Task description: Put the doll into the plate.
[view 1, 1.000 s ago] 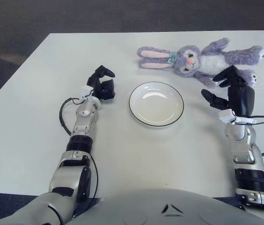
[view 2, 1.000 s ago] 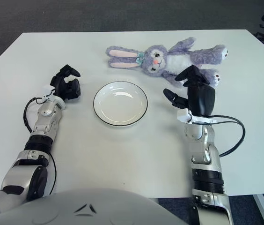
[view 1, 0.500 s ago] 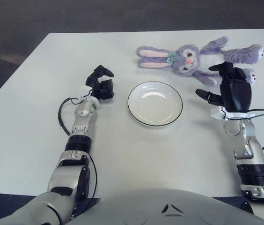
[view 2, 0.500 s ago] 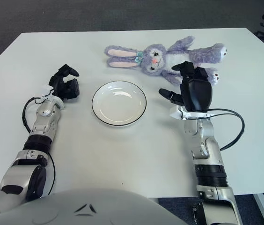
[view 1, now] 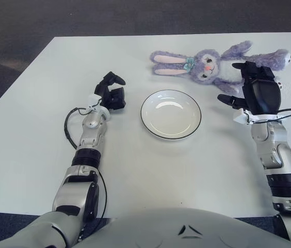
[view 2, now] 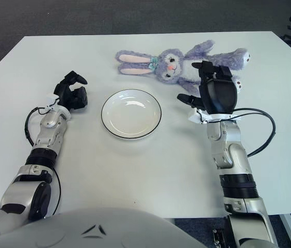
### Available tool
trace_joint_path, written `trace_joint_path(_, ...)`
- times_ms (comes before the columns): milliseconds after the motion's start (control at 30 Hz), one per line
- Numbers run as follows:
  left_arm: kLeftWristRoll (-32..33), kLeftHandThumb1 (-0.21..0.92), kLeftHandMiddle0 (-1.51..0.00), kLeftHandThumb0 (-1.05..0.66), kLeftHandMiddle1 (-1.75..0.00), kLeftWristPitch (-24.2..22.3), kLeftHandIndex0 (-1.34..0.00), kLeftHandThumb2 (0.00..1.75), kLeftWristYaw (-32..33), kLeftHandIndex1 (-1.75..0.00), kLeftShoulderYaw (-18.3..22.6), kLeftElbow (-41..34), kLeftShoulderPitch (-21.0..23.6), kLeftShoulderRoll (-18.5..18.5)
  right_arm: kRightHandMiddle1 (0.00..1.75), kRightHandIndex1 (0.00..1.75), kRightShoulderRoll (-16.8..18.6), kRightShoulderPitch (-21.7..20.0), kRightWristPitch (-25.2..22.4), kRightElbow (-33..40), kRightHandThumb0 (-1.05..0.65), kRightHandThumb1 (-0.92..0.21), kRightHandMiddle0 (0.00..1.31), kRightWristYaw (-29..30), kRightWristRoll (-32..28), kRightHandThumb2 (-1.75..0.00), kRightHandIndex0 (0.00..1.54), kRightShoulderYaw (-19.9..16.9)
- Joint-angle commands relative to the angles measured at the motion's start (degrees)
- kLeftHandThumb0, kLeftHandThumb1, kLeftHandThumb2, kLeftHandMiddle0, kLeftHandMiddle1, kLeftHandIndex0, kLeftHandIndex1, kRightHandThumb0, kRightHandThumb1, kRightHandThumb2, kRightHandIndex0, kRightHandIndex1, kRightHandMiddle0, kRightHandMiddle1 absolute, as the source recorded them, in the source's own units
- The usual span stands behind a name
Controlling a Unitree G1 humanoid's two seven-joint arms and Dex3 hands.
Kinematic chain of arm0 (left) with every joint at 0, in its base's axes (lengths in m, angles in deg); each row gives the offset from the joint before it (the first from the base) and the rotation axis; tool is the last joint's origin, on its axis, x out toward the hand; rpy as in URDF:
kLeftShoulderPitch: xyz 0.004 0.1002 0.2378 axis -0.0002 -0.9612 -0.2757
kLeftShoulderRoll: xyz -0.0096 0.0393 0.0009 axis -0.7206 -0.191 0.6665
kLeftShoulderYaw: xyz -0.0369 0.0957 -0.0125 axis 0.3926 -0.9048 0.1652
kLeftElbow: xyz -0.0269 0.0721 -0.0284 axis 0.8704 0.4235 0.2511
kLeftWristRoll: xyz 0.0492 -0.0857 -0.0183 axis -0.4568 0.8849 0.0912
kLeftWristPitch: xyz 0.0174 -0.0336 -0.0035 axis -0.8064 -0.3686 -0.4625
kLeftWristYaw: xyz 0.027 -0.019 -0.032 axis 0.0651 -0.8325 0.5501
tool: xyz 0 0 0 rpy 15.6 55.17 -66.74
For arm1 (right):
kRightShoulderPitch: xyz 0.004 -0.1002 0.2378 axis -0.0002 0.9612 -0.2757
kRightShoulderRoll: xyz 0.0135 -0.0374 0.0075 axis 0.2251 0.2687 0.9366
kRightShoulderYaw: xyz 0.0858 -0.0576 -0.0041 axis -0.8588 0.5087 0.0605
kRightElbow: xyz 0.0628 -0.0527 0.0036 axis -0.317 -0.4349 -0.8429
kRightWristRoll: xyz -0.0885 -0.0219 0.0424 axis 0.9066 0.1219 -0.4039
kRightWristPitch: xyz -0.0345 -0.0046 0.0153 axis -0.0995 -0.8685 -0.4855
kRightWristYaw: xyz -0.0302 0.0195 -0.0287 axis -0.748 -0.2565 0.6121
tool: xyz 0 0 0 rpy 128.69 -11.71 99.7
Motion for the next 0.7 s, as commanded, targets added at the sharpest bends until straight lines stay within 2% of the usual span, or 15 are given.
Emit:
trace_joint_path(0, -0.8, 0.41, -1.16, -0.45, -1.75, -1.8, -0.54, 1.20, -0.5, -1.75, -1.0, 6.2, -6.6, 1.6, 0.74, 0.33, -1.5, -1.8, -0.7, 0.9, -0.73, -0.83, 0.00, -0.2, 1.3, -0.45, 0.14, 0.6)
trace_joint_path(533, -1.2, 0.41, -1.20, -0.45, -1.75, -0.5, -0.54, 1.21, -1.1, -1.75, -1.2, 8.4, -5.6, 1.1, 0.63, 0.20, -1.9, -3.0, -5.6, 2.9, -0.73, -0.81, 0.00, 0.6, 4.5, -0.47, 0.15, 1.8)
trace_joint_path(667, -1.2, 0.41, -1.20, -0.45, -1.75, -0.2, -0.54, 1.20, -1.1, -1.75, -1.2, 8.7, -5.5, 1.1, 0.57, 0.15, -2.0, -3.1, -6.0, 3.2, -0.78, -0.88, 0.00, 1.2, 5.0, -0.42, 0.16, 2.1)
